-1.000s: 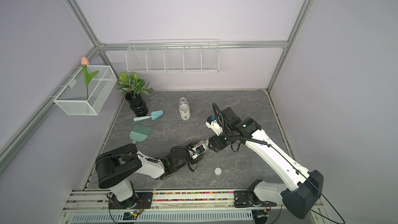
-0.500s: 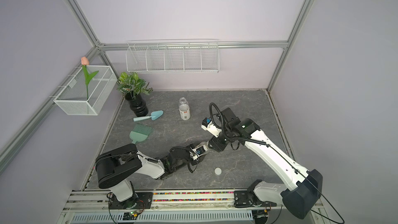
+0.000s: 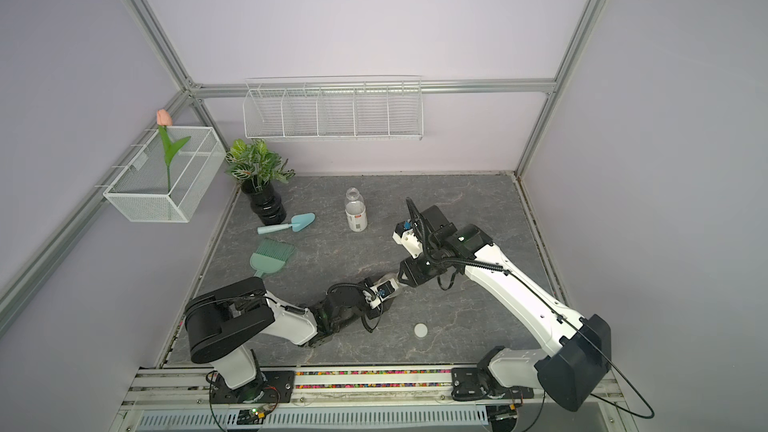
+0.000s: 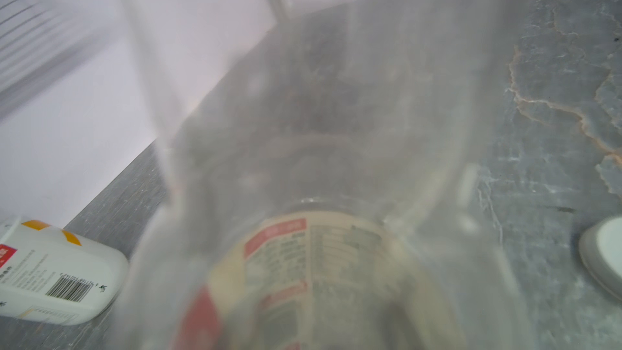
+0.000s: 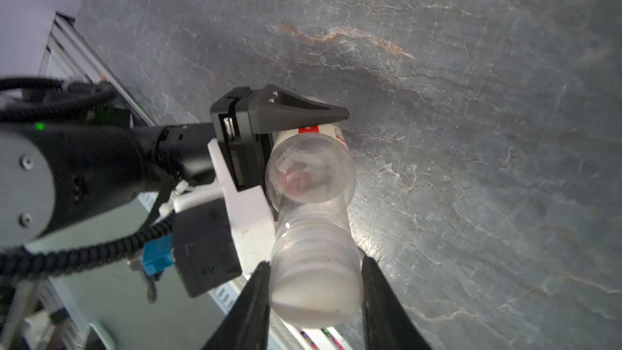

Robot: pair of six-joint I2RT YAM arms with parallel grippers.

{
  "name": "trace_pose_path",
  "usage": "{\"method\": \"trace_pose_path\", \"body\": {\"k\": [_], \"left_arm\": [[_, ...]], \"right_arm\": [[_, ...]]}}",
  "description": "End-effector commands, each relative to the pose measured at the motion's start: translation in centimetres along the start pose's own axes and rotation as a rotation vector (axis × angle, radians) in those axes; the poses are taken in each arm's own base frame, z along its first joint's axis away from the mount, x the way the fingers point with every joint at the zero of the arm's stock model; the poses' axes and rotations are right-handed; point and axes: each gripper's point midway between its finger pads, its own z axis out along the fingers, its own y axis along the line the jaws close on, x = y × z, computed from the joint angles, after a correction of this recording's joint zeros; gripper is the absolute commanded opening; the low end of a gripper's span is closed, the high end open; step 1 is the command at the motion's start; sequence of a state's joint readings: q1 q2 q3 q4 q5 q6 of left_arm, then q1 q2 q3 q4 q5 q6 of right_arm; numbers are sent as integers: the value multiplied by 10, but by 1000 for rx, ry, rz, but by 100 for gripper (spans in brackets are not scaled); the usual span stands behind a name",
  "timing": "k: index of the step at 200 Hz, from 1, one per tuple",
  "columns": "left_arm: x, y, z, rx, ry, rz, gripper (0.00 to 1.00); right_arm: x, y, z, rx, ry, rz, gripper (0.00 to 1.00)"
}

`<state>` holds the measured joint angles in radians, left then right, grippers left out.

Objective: Screw on the bottle caps
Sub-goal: Screw the bottle cap onto the plastic bottle.

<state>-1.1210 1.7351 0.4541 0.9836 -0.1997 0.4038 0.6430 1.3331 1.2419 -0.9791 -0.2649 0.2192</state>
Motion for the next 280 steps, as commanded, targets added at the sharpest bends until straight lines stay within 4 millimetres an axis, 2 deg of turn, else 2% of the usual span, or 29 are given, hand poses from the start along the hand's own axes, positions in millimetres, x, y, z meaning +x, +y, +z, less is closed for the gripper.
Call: {"method": "trace_pose_path", "body": {"k": [1,15,29,46,62,80,99,132,178,227,242,267,280], "left_arm": [[-17,16,4,-90,-46,-1,60],[-17,15,5,-93,-44,2,60],[-16,13,5,-91,-44,1,60],[-16,13,4,-90,-47,-5,60],[-17,13,4,-90,-50,-7,60],[-18,13,3,-88,-52,-8,60],[-19,13,3,-84,-57,-15,60],[-19,11,5,-77,-57,-21,60],[-22,7,6,-52,-68,-24,60],[-25,3,3,-24,-86,-24,60],[-26,2,3,-14,-92,-23,60],[-26,2,3,-20,-94,-25,60],[-27,2,3,-19,-94,-24,61]], "right_arm": [[10,11,19,-77,103,439,26],[0,20,23,-153,74,511,27],[-4,21,19,-161,50,534,36],[-5,16,8,-118,19,486,50],[-5,7,-1,-52,-12,378,58],[12,-11,-8,64,29,283,64],[26,-16,-8,92,84,203,67],[30,-9,-4,41,107,182,67],[15,3,-1,-27,66,175,65],[2,4,2,-32,58,174,63],[-1,7,4,-47,57,179,59],[-2,11,5,-73,65,188,43],[0,12,5,-78,74,187,38]]}}
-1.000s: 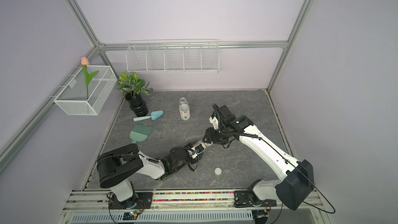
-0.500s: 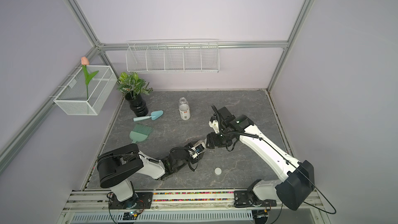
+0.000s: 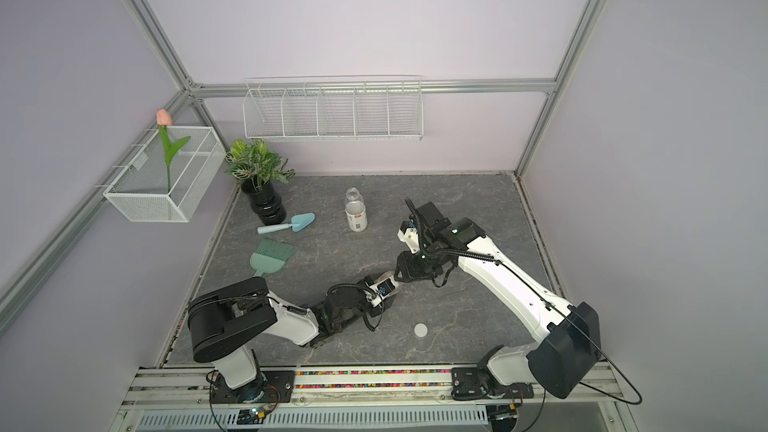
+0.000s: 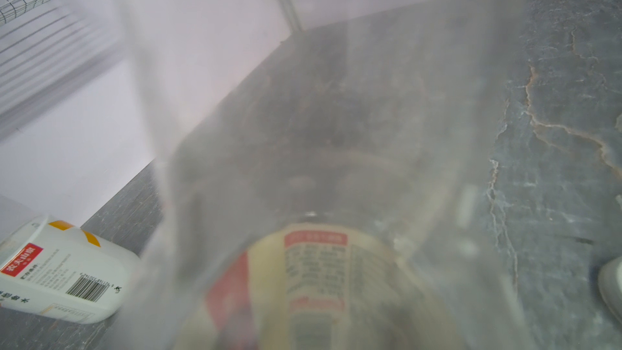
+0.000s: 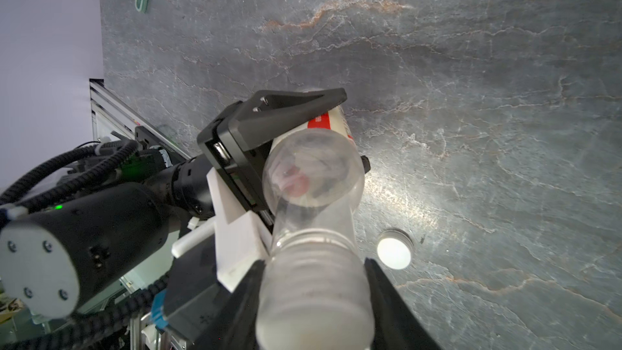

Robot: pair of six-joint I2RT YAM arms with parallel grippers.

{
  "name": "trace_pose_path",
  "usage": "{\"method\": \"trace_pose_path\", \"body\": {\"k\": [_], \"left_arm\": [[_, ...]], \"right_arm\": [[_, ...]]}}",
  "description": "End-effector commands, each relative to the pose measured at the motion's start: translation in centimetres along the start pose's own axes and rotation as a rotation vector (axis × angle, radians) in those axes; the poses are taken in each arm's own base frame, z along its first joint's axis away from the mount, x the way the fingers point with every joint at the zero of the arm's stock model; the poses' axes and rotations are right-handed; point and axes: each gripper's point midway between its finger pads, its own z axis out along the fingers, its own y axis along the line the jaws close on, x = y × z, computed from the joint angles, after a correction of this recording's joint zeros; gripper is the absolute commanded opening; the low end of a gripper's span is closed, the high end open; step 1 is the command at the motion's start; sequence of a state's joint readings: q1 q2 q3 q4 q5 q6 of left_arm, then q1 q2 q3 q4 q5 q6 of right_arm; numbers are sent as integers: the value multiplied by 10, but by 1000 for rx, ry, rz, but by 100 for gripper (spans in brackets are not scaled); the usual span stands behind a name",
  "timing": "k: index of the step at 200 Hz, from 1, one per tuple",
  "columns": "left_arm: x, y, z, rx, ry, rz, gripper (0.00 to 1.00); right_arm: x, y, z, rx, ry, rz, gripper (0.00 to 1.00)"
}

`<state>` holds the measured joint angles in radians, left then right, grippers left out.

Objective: Screw on the bottle caps
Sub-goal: Screw the bottle cap onto the plastic bottle, then place the plastic bottle at the center of the board.

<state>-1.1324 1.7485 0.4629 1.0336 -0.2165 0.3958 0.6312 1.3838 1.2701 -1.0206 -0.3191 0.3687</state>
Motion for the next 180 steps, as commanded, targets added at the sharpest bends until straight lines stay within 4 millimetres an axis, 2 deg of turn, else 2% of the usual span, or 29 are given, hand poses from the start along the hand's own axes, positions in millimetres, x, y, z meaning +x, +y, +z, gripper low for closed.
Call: {"method": "trace_pose_path", "body": {"k": [1,15,43,76,81,84,105,124,153,177,180], "left_arm": [[-16,0,2,2,-54,-12,61],[-17,2,1,-2,-56,-21,65],[-15,4,5,-17,-31,-39,77],[-21,7,3,-22,-52,-86,84],[-23,7,2,-21,-60,-93,97],[-24,8,1,-22,-61,-97,100],[-33,10,-5,-10,-71,-131,100],[-44,5,-11,51,-77,-143,100],[-59,4,-25,106,-88,-191,100],[-63,9,-37,111,-61,-207,100],[-64,10,-39,108,-59,-206,100]], "right_arm": [[-1,10,-1,-46,10,3,37],[0,7,-1,-36,11,1,34],[-5,-4,-5,-7,2,18,31],[-13,-34,-28,139,-14,11,30],[-14,-38,-32,157,-16,15,30],[-15,-42,-34,169,-19,18,30],[-24,-70,-54,268,-41,53,29],[-35,-96,-71,337,-51,89,28],[-49,-150,-94,564,11,153,27],[-68,-182,-108,636,32,217,27],[-71,-191,-114,639,20,245,27]]}}
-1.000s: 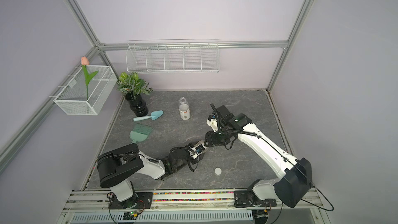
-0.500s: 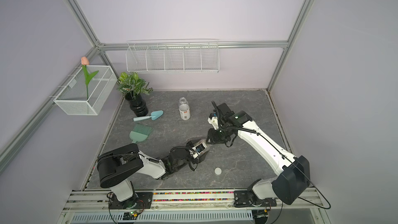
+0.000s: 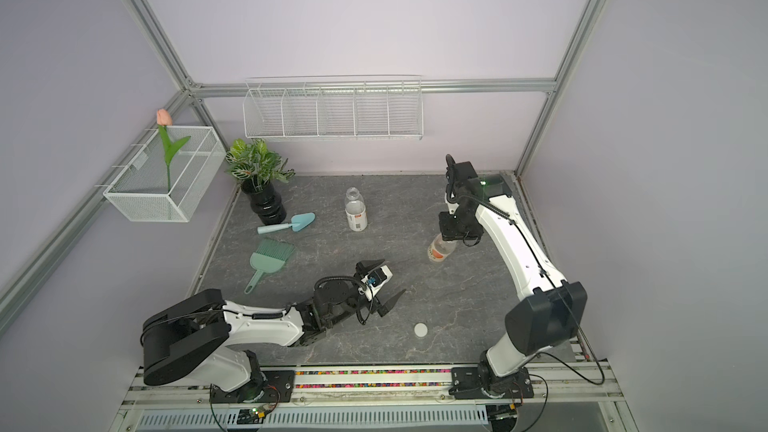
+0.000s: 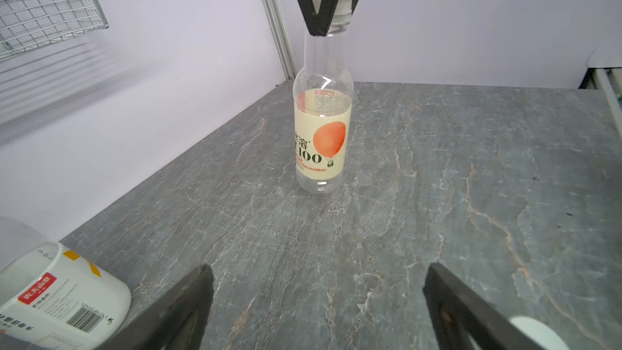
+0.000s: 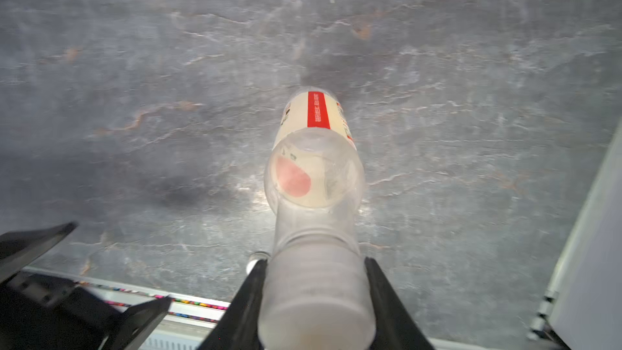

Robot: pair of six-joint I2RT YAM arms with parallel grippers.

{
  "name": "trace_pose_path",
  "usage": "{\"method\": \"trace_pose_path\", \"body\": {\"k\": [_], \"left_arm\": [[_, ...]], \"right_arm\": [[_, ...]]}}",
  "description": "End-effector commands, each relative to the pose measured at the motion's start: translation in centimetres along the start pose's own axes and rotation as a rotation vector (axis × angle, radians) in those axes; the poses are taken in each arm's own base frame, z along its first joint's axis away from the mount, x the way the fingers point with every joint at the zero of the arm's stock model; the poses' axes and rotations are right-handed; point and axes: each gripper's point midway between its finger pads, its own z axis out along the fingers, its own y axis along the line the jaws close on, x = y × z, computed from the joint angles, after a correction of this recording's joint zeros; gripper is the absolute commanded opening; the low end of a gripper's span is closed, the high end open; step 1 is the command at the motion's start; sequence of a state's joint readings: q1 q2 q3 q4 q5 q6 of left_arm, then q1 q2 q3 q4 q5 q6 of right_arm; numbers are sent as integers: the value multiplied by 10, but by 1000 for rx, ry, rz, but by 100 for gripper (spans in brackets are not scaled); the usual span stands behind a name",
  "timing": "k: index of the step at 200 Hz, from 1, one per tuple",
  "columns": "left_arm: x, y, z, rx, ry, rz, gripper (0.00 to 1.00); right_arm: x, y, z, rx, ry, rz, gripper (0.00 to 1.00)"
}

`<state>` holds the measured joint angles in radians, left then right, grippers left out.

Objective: Screw on the bottle caps
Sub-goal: Place the plastic bottle at the center of the board.

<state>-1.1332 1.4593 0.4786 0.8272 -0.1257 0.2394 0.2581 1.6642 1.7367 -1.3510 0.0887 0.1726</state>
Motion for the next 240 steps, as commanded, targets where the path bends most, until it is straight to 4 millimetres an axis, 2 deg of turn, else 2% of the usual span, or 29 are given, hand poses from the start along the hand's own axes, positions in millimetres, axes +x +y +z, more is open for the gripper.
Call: {"method": "trace_pose_path", "body": {"k": [1,27,57,91,107,139,185,240], "left_arm": [[4,-6,-10,40,65,-38,100],[-2,0,-24,26,66,-38,100],[-3,17,-36,-56,85,-58,100],[1,29,-49,-123,95,-82,100],[1,39,-56,-178,88,-103,100],[6,50,-65,-213,109,-101,100],[9,65,-73,-252,108,-132,100],[12,71,-74,-267,112,-157,100]], "right_arm": [[-3,-47,1,142,78,35,27],[-30,-77,3,155,90,104,27],[-48,-103,12,186,145,143,27],[-61,-108,24,144,150,163,30],[-65,-98,29,60,152,168,31],[-65,-101,34,53,165,180,34],[-72,-104,38,60,157,177,49],[-80,-107,33,73,119,178,58]]}}
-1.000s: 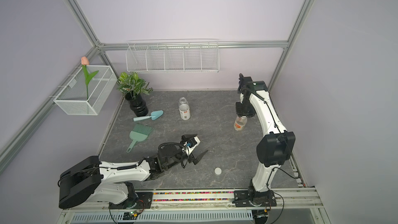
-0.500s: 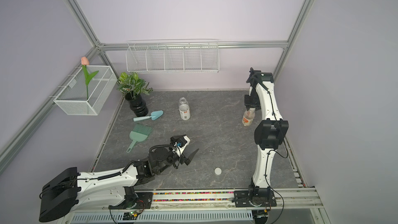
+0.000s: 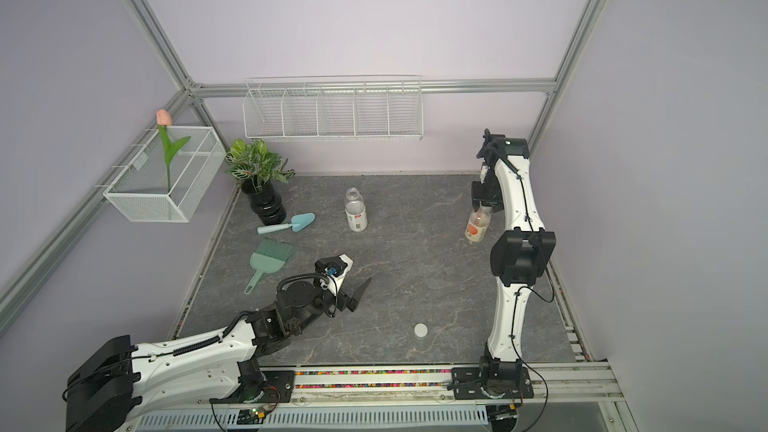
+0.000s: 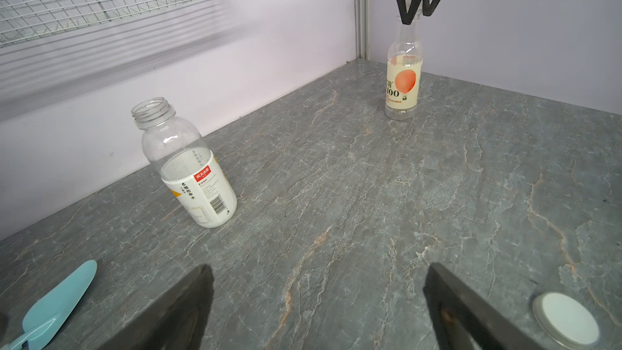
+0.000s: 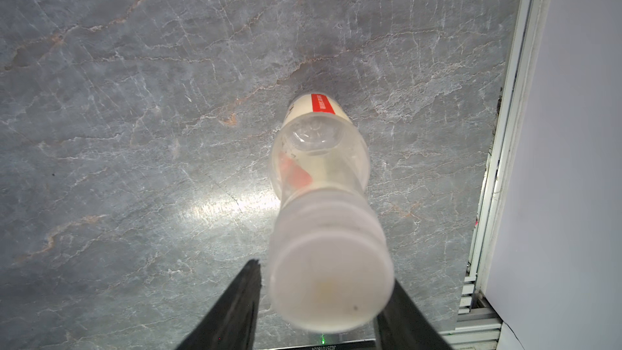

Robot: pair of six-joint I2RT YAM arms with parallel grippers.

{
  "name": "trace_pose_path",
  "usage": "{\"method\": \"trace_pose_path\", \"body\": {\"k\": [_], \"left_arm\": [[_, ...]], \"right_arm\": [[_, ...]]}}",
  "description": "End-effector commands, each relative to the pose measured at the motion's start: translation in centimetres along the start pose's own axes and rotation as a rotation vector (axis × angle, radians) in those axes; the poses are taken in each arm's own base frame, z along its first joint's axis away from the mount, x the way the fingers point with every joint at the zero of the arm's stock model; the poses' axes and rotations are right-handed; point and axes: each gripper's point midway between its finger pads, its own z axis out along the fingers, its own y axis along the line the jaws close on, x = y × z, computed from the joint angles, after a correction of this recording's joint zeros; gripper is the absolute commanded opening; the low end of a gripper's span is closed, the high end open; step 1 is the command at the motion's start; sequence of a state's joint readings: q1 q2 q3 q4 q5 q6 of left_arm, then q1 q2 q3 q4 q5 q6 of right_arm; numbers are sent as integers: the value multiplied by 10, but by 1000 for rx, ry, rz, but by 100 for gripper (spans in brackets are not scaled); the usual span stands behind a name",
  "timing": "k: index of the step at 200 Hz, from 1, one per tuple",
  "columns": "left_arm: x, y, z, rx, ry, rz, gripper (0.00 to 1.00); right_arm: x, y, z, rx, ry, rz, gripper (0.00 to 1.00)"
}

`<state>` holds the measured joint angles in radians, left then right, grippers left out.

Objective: Screw on the bottle caps
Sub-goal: Place the plastic bottle at the center of the board.

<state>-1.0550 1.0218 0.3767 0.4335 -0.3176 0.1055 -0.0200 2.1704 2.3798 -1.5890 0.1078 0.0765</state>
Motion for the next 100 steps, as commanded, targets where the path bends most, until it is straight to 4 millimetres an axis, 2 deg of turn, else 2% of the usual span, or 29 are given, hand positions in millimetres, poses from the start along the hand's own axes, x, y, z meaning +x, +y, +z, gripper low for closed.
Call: {"method": "trace_pose_path", "body": {"k": [1,29,61,100], "left_arm": [[6,4,0,-11,17,-22,100],[5,6,0,-21,16,-22,100],[1,13,-1,-54,6,-31,100],[-5,46,-1,-192,10,-118,100]], "right_arm": [[3,-2,0,-2,19,3,58],[2,-1,-4,-11,7,18,59],[5,-1,-19,-10,-30,32,62],[18,2,-46,-4,-144,74,67]]}}
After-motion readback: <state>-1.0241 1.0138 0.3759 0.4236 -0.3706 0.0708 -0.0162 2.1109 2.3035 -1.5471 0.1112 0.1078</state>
